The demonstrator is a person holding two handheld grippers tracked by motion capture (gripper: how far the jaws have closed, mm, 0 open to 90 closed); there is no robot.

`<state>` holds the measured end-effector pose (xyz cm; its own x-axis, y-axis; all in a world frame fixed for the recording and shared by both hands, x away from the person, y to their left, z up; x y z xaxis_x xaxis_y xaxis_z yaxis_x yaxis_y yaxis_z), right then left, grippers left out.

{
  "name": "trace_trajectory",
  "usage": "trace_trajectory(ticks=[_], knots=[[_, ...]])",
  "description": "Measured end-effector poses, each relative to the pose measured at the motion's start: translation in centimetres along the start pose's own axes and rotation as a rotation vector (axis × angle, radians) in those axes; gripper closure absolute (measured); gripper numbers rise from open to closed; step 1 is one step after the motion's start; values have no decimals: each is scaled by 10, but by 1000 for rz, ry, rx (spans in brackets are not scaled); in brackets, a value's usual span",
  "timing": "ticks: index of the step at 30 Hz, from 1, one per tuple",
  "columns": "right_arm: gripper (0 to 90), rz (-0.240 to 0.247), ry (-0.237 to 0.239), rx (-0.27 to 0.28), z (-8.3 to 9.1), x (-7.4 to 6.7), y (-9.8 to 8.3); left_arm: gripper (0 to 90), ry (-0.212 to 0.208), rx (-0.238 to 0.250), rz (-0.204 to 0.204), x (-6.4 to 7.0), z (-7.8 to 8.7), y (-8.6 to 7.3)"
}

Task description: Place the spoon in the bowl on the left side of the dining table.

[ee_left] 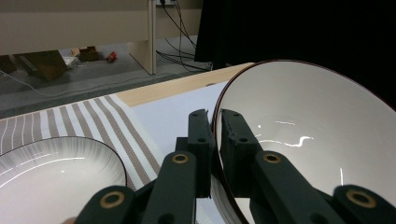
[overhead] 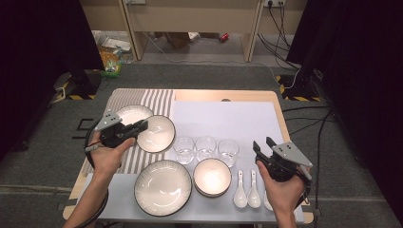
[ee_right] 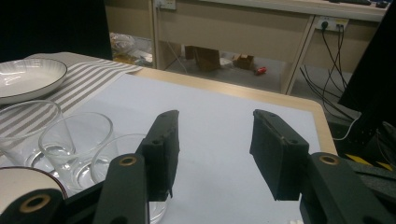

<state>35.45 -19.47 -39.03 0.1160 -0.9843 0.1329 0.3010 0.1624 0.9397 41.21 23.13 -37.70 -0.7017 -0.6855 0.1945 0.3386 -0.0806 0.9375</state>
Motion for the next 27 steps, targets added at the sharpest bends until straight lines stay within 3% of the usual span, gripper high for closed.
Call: trace_trajectory(ticks=[27], knots=[[517, 2, 2, 5, 0, -1, 0, 823, 68, -14, 29, -29, 3, -1]])
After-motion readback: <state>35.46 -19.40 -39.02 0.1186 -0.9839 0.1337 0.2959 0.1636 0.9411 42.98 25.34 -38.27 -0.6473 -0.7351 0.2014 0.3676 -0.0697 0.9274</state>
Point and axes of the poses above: each handheld gripper's, and its own axes: z roughly backward along the jaws, y roughly out of its top, x roughly to its right, the point moved 4 cm from there along -z, roughly forward along the jaws, and after that the axes turned 12 degrees about -y, right-handed, at the moved point
